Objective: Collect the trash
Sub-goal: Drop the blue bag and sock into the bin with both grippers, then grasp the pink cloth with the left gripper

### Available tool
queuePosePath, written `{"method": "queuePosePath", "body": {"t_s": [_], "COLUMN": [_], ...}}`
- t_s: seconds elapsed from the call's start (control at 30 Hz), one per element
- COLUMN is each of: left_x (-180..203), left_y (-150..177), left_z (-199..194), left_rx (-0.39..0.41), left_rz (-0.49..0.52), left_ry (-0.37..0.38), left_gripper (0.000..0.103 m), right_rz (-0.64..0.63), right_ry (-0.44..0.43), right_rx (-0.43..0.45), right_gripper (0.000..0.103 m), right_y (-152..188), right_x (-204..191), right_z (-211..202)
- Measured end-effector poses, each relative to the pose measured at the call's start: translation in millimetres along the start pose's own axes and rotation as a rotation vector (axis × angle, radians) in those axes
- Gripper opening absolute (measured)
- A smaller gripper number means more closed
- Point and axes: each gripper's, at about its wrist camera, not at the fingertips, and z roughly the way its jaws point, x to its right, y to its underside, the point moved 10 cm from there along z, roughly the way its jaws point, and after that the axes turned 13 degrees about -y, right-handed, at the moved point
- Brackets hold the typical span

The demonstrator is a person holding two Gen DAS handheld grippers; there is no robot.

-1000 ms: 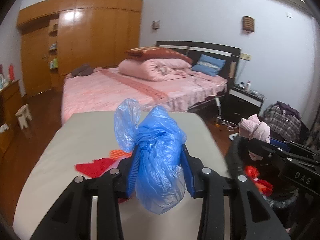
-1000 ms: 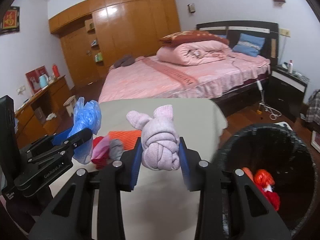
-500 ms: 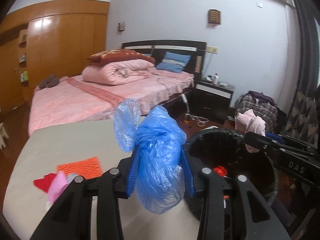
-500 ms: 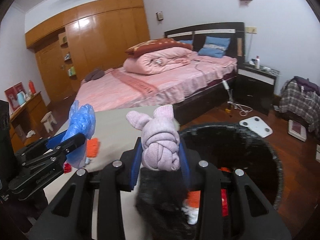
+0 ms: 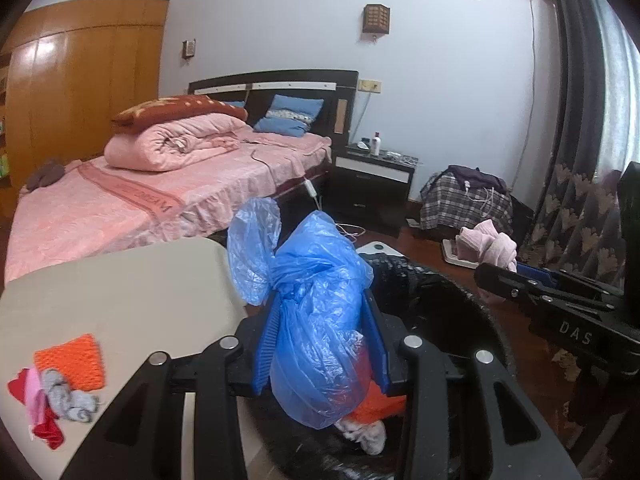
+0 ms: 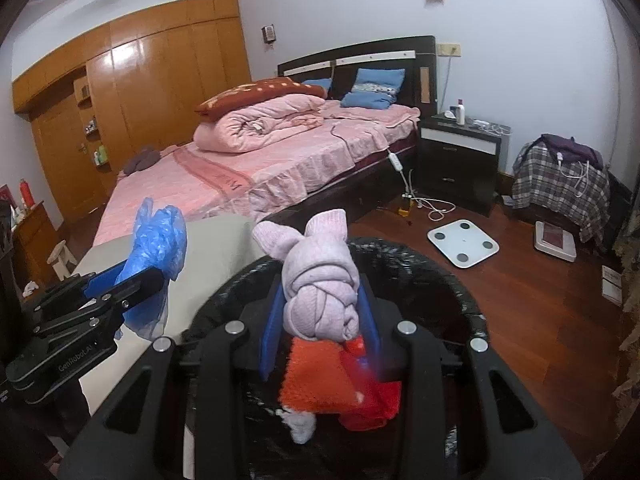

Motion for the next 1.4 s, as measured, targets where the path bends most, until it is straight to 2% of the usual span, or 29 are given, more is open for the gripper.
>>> {"method": "queuePosePath", "body": {"t_s": [0.17,0.23,0.27,0.3,0.33,0.43,0.47,0.6,0.83,1.07,1.4], "left_x": [19,29,31,33,34,35,33,13,-57,-129,-229], "left_y": [-1,0,-1,0,1,3,3,5,8,20,53], "left_z": [14,19,20,22,23,21,21,15,-9,-38,-67], "left_rx": [-0.009,-0.017,-0.020,-0.026,-0.027,-0.025,-0.026,-0.016,0.010,0.019,-0.005], "left_rz": [0.012,0.017,0.018,0.021,0.025,0.028,0.027,0.019,-0.035,-0.077,-0.128], "left_ry": [0.024,0.046,0.060,0.075,0.079,0.084,0.079,0.035,-0.104,-0.243,-0.443], "left_gripper": [0.039,0.043,0.045,0.054,0.063,0.068,0.070,0.080,0.091,0.093,0.093], "right_rz": [0.013,0.024,0.027,0.030,0.032,0.036,0.035,0.044,0.032,0.007,-0.045], "right_ry": [0.025,0.037,0.047,0.053,0.065,0.089,0.100,0.104,0.067,-0.014,-0.140], "right_rx": [0.000,-0.003,-0.004,-0.002,0.002,0.022,0.030,0.059,0.064,0.032,-0.022], "right_gripper": [0.035,0.037,0.041,0.045,0.055,0.072,0.083,0.096,0.098,0.098,0.098], "right_y": [1,2,2,2,3,2,2,-2,-5,-1,5], "right_x": [18,25,28,32,35,44,46,44,17,-37,-127], "right_z": [2,3,3,3,2,-4,-7,-15,-15,7,52]}}
